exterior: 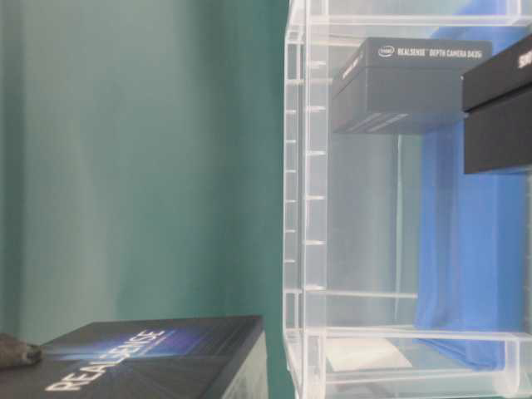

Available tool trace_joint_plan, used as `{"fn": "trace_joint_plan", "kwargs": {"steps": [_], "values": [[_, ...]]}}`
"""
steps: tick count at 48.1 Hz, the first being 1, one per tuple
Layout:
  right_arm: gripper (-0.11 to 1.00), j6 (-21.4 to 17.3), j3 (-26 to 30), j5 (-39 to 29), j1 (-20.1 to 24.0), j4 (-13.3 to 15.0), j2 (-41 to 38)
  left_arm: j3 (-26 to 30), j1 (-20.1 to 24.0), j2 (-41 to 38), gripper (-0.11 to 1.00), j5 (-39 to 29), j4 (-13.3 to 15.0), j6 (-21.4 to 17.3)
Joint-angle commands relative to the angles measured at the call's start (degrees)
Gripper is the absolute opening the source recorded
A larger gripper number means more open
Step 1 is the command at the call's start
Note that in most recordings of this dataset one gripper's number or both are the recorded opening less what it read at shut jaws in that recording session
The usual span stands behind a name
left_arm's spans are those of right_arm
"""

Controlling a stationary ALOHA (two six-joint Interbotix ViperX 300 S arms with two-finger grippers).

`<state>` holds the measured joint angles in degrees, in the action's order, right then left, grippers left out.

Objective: Take out the box from the case.
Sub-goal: 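Carry the held box out of the bin toward the table front-left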

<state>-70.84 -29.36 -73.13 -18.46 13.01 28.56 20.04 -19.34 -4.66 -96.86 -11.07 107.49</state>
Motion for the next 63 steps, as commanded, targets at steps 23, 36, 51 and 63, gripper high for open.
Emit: {"fn": "trace_joint_plan", "kwargs": {"steps": [23,36,51,63], "values": [[0.94,0.09,0.53,0.09,0.09,0.44,0.62,-7.21,-0.18,1.32,0.62,2.64,-1.14,0.18],[0.94,0.09,0.53,0.00,0.09,0.70,0.53,-18.19,-0.26,1.67,0.62,13.36,-2.55,0.88],[0.94,0.09,0.44,0.00,0.09,0.70,0.53,-30.15,-1.05,0.53,0.62,25.22,-2.72,4.92],[0.94,0.09,0.44,0.00,0.09,0.70,0.53,-33.57,-1.05,-0.97,0.62,28.74,-4.75,6.06]]}}
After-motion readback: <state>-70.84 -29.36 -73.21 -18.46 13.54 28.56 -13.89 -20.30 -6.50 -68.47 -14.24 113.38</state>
